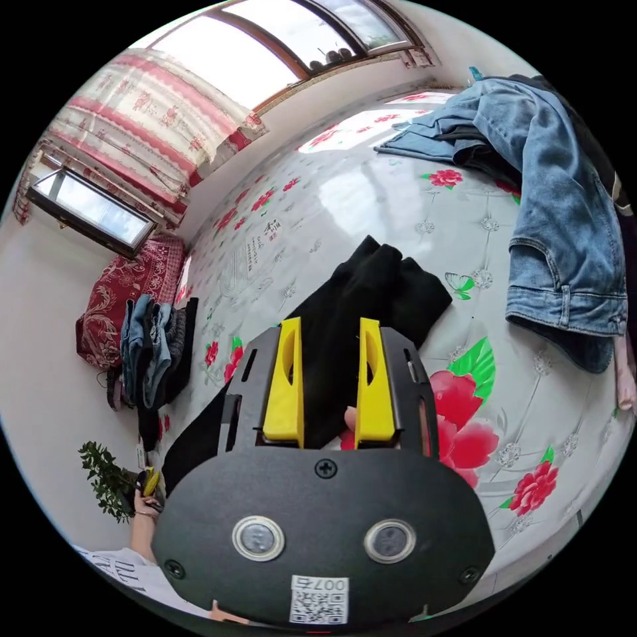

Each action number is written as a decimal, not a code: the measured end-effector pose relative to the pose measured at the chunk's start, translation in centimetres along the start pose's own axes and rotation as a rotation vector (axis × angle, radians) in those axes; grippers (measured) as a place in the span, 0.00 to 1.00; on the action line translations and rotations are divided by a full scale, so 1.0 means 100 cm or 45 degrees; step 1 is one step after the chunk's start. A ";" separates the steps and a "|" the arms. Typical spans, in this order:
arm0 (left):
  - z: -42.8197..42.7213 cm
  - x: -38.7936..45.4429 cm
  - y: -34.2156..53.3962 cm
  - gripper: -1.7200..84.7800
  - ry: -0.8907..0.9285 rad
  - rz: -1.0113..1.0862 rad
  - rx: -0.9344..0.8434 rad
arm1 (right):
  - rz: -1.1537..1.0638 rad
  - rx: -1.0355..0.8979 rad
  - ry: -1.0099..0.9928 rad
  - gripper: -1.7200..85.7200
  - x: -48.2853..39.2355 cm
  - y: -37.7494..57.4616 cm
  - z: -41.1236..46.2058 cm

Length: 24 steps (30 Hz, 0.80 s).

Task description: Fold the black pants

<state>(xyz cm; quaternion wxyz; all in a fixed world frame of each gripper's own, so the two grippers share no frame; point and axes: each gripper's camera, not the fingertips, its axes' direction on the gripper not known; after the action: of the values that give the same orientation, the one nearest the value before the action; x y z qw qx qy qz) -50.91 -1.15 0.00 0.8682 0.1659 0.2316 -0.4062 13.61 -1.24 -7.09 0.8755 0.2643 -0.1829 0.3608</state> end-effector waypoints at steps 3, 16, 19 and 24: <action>-0.021 -0.009 0.035 0.12 -0.126 -0.021 0.042 | 0.088 0.013 0.115 0.12 0.040 0.011 0.000; 0.040 -0.016 0.065 0.14 -0.226 -0.274 -0.053 | 0.213 -0.189 0.030 0.08 0.077 -0.036 0.075; 0.044 -0.004 0.050 0.10 -0.275 -0.104 -0.146 | 0.195 -0.095 0.038 0.05 0.097 -0.029 0.038; 0.049 0.009 0.059 0.10 -0.188 0.111 -0.297 | 0.124 -0.049 0.178 0.05 0.148 0.025 -0.037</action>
<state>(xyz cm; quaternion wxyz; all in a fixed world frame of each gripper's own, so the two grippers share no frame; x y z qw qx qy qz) -44.48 -0.46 4.17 0.9131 0.0435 0.2054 -0.3496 22.19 10.39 -1.61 0.8724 0.2125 -0.1409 0.4169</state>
